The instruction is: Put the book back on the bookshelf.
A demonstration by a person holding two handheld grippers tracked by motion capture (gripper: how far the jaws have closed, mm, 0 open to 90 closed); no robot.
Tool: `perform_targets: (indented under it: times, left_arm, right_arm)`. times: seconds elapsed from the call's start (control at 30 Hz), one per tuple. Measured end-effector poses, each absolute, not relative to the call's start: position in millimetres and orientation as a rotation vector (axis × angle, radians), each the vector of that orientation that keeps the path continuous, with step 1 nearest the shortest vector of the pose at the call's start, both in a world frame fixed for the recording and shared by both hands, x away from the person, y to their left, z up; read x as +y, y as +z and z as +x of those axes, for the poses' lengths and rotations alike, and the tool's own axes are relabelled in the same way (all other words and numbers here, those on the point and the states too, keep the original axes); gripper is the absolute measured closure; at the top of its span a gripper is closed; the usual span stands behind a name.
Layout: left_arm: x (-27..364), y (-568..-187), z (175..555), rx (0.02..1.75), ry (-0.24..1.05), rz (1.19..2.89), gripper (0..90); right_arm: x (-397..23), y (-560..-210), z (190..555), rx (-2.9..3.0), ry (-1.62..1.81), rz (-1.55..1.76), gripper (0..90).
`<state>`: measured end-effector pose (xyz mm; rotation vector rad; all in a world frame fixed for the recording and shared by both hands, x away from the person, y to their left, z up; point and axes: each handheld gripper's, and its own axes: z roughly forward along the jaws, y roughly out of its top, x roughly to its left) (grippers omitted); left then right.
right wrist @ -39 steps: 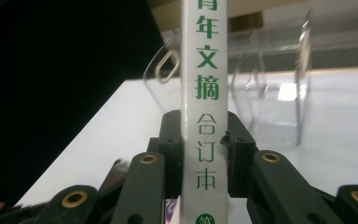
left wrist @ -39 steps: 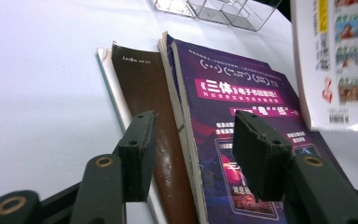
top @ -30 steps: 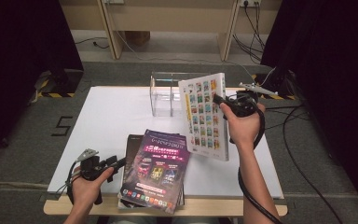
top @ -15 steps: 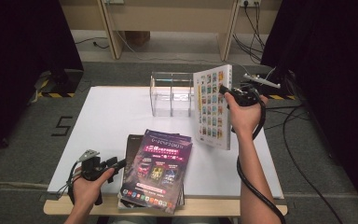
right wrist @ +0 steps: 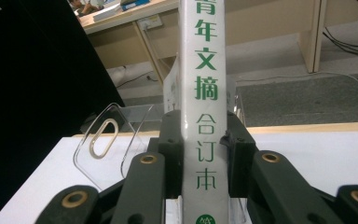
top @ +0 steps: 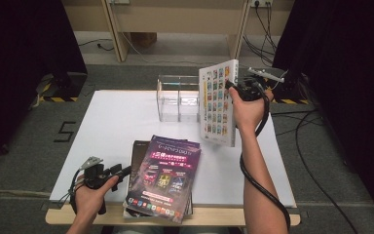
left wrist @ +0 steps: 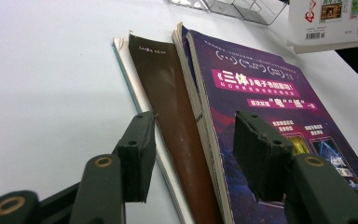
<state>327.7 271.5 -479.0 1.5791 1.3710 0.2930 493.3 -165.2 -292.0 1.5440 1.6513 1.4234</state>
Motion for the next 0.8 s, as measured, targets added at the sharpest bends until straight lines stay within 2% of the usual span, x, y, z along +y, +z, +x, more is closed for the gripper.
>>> perform_targets:
  times: [0.8]
  left_arm:
    - [273, -481, 328, 1.371, 0.287, 1.583, 48.2]
  right_arm:
    - [-140, -287, 540, 1.564, 1.385, 1.521, 73.9]
